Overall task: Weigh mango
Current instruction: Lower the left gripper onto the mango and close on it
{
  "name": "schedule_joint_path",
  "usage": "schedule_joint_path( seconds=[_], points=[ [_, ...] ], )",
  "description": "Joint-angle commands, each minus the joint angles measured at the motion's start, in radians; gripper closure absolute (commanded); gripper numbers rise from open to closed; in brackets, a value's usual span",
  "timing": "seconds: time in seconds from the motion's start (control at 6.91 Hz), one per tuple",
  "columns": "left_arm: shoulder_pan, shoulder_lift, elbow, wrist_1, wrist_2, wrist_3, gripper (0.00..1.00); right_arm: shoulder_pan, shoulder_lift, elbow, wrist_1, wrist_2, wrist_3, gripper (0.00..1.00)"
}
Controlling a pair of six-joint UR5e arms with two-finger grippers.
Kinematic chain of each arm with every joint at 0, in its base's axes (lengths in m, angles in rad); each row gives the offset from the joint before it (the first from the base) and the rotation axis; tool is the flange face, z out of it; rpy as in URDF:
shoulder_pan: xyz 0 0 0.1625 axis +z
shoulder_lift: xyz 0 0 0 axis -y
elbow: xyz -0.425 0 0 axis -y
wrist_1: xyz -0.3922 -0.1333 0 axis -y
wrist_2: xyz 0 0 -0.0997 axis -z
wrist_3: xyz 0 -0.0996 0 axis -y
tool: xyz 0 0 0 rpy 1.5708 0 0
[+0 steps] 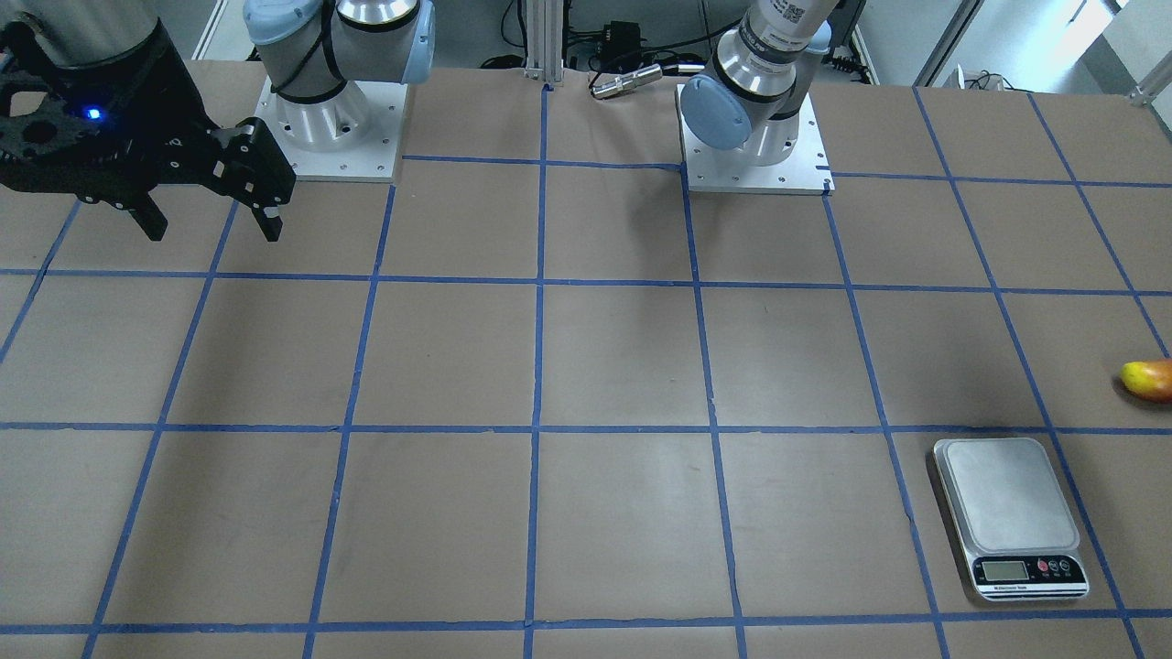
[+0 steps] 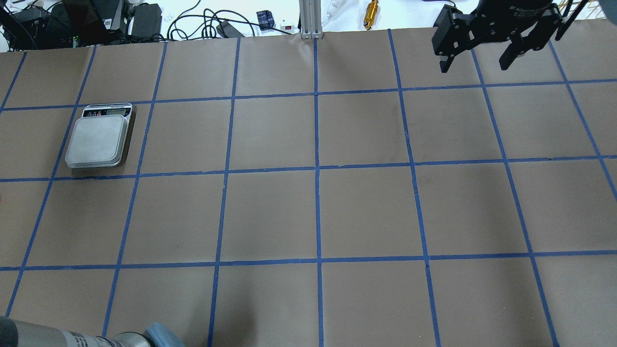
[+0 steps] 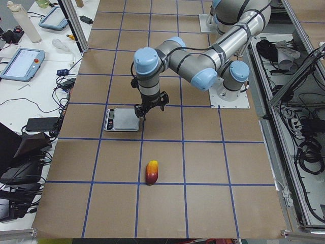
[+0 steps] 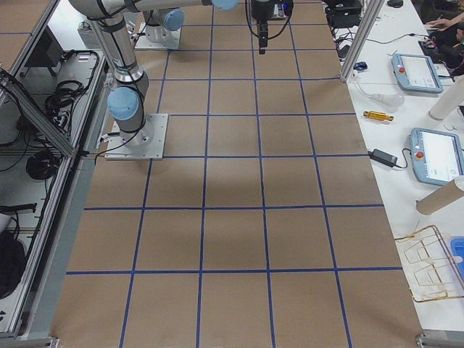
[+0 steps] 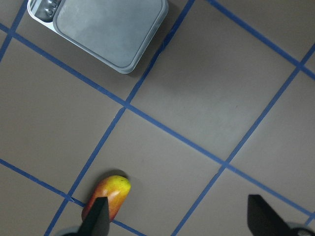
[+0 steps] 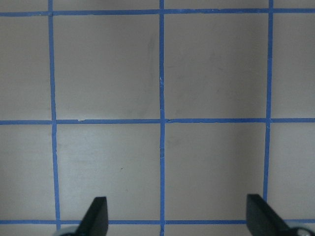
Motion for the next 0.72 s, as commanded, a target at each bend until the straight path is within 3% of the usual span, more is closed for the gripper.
schedule_joint_path(
  seconds=[0.0, 0.58],
  points=[
    [0.065, -0.131, 0.011, 0.139, -0.002, 0.253, 0.00, 0.000, 0.001, 0.000, 0.000, 0.000, 0.000, 0.00],
    [0.110, -0.329, 0.054, 0.303, -0.002, 0.561, 0.00, 0.000, 0.001, 0.000, 0.000, 0.000, 0.000, 0.00]
  ],
)
